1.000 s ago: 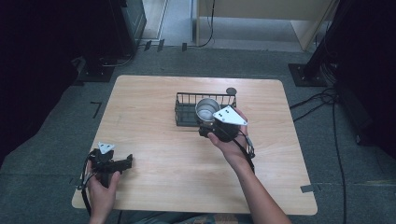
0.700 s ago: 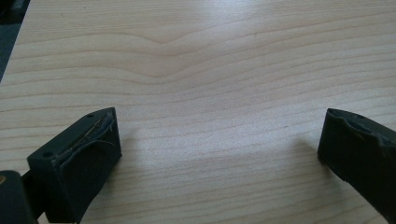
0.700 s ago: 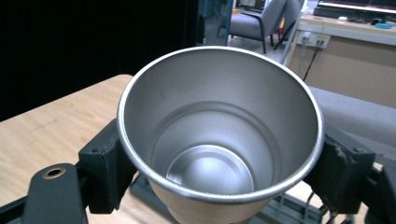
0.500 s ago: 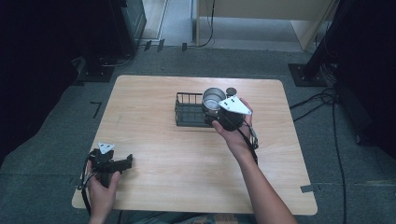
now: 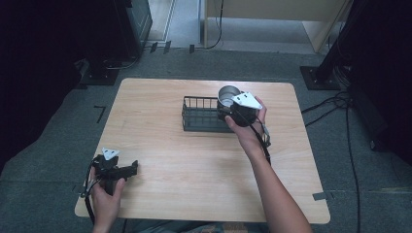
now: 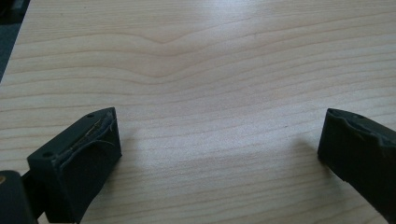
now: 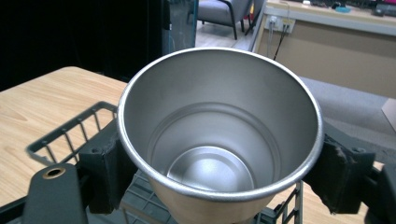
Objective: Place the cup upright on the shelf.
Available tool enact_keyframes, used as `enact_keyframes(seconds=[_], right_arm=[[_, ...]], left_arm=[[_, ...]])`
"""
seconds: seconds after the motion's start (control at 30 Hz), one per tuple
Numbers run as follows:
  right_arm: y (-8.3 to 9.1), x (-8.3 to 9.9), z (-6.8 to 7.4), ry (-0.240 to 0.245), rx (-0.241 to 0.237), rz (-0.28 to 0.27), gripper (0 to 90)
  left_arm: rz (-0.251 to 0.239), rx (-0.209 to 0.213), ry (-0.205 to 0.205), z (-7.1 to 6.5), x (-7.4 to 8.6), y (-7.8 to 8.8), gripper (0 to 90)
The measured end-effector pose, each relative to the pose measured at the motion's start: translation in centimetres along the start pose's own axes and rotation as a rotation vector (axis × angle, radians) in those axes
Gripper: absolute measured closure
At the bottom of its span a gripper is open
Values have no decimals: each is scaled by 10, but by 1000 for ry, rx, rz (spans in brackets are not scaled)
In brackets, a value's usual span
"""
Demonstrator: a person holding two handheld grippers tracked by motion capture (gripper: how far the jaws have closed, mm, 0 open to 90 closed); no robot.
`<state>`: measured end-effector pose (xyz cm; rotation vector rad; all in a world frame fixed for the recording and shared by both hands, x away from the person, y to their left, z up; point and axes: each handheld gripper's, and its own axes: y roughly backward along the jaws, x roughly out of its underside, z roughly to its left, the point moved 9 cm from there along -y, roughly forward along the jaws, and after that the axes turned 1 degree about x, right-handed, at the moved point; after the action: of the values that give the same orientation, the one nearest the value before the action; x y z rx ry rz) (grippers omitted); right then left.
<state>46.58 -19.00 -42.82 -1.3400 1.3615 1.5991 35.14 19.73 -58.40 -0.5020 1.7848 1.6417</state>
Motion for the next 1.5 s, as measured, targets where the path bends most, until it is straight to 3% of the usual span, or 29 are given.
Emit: enact_keyframes(seconds=[0.57,1.5], right_arm=[[-30,26,-10,-33,33,108,186],[-40,50,-10,-55,10,232,185]], left_arm=[[0,0,-1,0,0,0,0],[0,0,0,0,0,0,0]])
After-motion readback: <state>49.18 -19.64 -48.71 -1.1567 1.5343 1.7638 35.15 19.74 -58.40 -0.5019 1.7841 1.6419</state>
